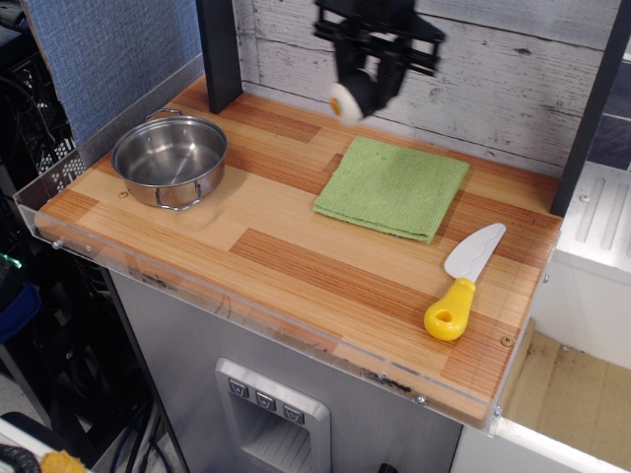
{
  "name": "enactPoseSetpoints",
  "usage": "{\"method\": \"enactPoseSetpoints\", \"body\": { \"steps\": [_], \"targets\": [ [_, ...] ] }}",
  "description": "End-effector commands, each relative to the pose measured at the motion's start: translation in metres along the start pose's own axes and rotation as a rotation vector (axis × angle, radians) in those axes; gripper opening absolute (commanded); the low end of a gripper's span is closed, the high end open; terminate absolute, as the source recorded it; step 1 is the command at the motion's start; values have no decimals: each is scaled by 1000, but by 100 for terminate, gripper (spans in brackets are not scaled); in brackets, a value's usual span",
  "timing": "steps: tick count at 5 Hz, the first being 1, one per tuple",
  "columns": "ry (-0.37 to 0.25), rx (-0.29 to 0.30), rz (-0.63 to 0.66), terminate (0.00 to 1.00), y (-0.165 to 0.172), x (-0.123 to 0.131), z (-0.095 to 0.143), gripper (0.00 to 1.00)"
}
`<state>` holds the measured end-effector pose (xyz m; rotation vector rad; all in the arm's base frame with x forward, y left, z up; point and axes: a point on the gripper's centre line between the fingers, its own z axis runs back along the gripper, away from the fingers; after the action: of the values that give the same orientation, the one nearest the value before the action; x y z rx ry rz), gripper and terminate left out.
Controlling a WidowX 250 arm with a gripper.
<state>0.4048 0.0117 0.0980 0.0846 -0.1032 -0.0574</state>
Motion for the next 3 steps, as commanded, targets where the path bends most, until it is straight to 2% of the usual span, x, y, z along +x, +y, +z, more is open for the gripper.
{"method": "enactPoseSetpoints", "body": {
  "steps": [1,3],
  "targets": [
    [-51,-1,89,0,-6,2,-9,0],
    [-30,-16,126,0,4,-4,-36,0]
  ]
}}
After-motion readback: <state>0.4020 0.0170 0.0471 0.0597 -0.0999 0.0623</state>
